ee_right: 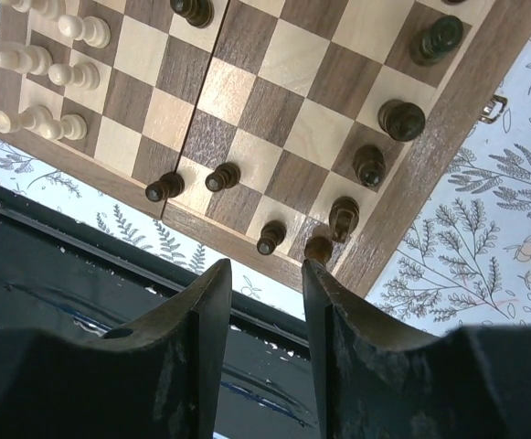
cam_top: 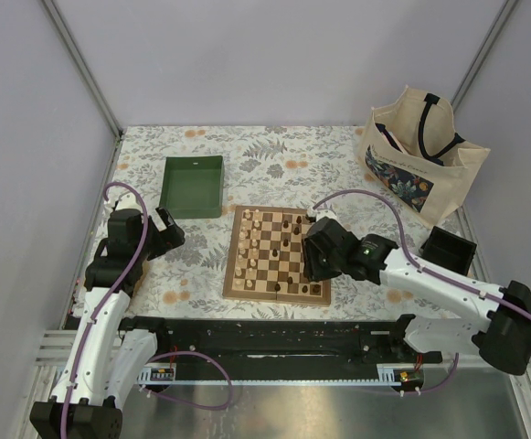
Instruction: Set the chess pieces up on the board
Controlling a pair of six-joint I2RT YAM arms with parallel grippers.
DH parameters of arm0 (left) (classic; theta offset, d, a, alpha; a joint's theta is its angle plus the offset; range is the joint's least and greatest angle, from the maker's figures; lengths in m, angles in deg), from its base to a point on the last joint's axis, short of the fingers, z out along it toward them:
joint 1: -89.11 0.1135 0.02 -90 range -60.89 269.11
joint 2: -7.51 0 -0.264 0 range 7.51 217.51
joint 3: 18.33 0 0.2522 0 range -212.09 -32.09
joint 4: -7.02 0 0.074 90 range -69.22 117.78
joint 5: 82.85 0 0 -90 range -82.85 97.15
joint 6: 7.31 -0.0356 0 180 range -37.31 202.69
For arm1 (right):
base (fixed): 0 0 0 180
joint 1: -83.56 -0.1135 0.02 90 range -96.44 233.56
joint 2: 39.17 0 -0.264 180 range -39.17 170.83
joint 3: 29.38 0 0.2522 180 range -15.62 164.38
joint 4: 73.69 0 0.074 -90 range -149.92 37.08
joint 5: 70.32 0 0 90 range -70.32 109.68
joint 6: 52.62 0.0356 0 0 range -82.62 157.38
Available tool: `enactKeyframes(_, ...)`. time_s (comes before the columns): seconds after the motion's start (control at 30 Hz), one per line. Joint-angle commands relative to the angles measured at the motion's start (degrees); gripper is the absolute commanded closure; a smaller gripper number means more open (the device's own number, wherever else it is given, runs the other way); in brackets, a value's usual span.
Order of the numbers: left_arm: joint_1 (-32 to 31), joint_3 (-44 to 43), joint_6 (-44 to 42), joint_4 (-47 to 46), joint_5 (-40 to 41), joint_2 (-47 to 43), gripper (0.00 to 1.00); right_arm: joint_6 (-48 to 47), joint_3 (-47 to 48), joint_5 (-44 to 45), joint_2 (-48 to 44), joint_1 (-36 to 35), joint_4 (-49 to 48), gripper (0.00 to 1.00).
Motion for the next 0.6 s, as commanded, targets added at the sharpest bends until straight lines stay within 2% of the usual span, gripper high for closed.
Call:
enactKeyframes(0.0,0.28,-0.71,-0.44,-2.99,-0.64,-0.46,0.01,-2.34,4.53,1.03,3.37,-0.62,-1.19,0.55)
enactKeyframes(0.17,0.28,-0.63,-0.26,-2.9,-0.73,-0.28,0.01,-6.12,12.61,8.24,8.37,0.34,-0.05,0.55)
enactKeyframes(0.57,0.28,-0.62,-0.26,-2.9,-0.55,-0.72,0.01,-8.93,30.99,0.07,29.9,10.1,2.23,0.58)
